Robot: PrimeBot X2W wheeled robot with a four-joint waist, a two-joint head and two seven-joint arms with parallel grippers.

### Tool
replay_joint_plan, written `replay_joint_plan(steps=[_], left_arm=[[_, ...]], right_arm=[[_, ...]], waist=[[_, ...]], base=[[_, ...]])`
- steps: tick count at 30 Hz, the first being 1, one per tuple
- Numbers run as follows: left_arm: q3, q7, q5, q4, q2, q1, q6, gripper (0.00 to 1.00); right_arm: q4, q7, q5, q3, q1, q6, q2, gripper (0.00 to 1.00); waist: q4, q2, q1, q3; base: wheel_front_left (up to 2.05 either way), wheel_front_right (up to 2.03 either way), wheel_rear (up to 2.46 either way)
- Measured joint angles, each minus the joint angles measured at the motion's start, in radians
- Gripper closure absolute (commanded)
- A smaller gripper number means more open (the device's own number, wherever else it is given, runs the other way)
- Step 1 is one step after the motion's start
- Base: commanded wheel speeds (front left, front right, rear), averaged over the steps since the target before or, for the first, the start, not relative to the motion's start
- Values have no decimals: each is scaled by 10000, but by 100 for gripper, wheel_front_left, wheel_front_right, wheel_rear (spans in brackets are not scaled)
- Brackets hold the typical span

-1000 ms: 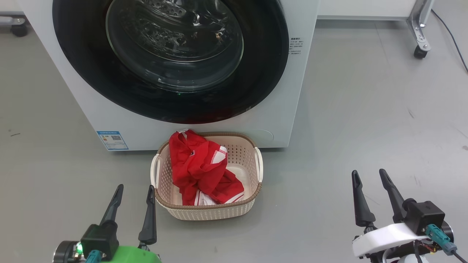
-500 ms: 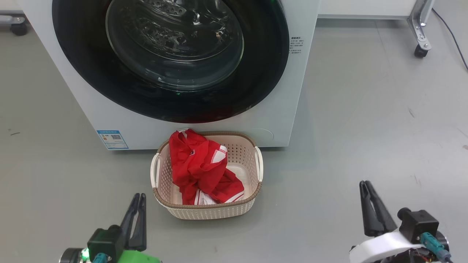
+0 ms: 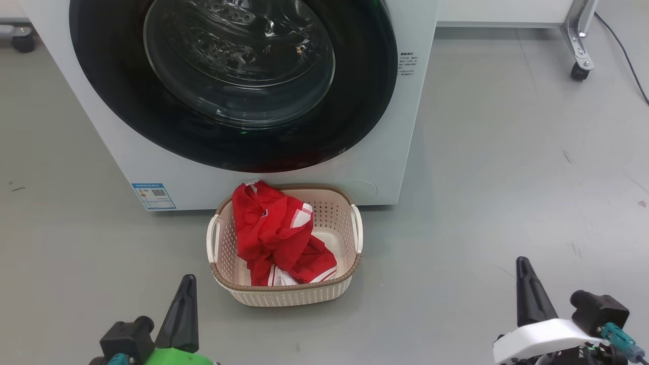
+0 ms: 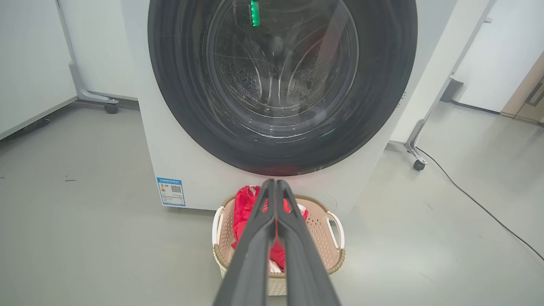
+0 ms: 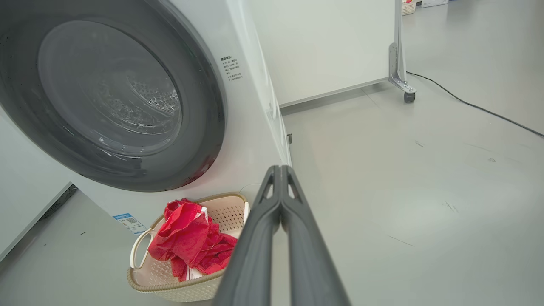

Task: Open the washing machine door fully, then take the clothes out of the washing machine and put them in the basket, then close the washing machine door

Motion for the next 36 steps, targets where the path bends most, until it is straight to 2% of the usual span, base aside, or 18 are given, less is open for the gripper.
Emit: replay_joint_plan(steps=[36], left_arm=[[1037,1030,-4995,428,59,-274,-706,100]], right_arm=[[399,1147,4707,-1009,-491,449,69,100]], waist=[[-187,0,0,-118]], base=[[0,0,0]])
